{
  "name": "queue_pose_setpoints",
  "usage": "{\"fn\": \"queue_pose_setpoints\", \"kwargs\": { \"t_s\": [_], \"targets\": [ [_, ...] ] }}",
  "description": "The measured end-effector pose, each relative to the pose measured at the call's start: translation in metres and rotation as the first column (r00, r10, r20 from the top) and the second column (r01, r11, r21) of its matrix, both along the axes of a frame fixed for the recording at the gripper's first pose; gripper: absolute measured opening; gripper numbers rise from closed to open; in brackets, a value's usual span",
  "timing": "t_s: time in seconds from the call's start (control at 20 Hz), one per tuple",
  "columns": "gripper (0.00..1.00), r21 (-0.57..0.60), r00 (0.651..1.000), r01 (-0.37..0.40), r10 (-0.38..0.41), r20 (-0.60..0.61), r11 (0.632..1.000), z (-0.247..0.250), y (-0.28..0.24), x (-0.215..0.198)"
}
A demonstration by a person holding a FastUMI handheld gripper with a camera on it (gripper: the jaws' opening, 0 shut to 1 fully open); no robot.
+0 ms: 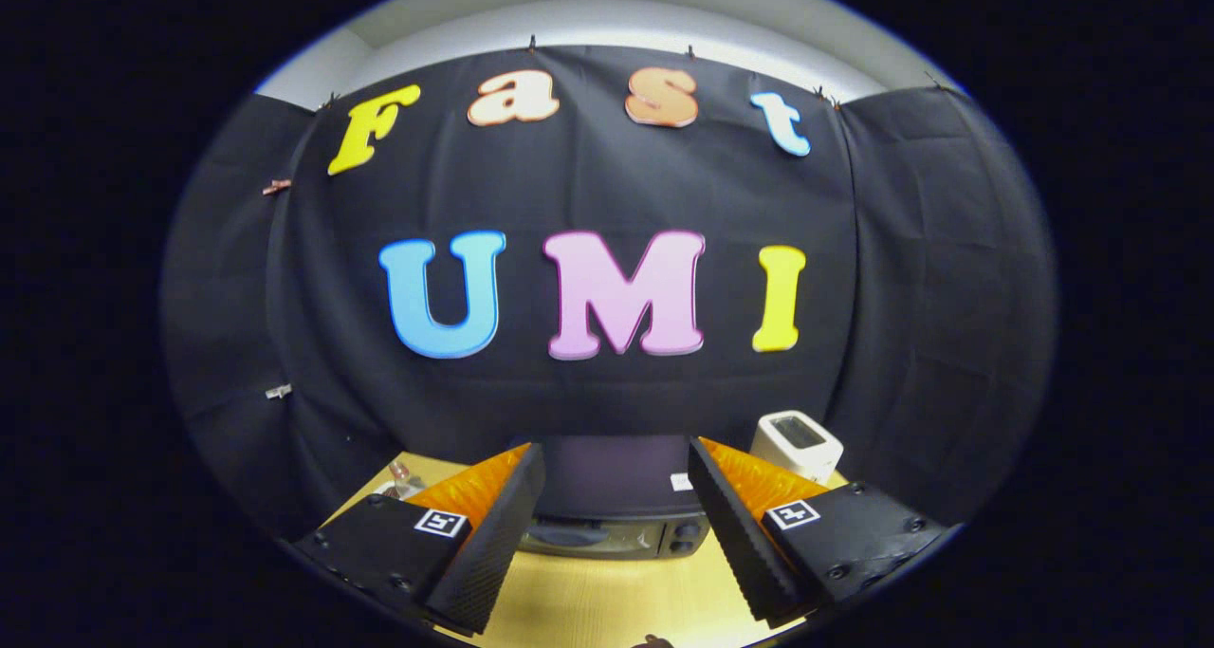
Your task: Open the toaster oven, put the food inside, and close the toaster oven door.
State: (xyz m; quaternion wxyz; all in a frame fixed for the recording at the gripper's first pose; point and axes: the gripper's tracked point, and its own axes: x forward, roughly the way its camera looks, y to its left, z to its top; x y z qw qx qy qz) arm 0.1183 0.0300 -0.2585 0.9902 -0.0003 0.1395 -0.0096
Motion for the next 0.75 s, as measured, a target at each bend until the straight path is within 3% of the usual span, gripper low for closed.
{"fn": "queue_pose_setpoints", "kwargs": {
  "t_s": [0.15, 0.35, 0.75],
  "targets": [
    [0.98, -0.006, 0.991, 0.002, -0.001, 0.134, 1.0, 0.072, -0.003, -0.006],
    [0.98, 0.101, 0.971, -0.023, -0.001, 0.238, 0.995, 0.144, 0.004, -0.026],
    [0.98, 0.059, 0.966, -0.062, 0.045, 0.256, 0.996, 0.175, 0.002, -0.061]
  ]
}}
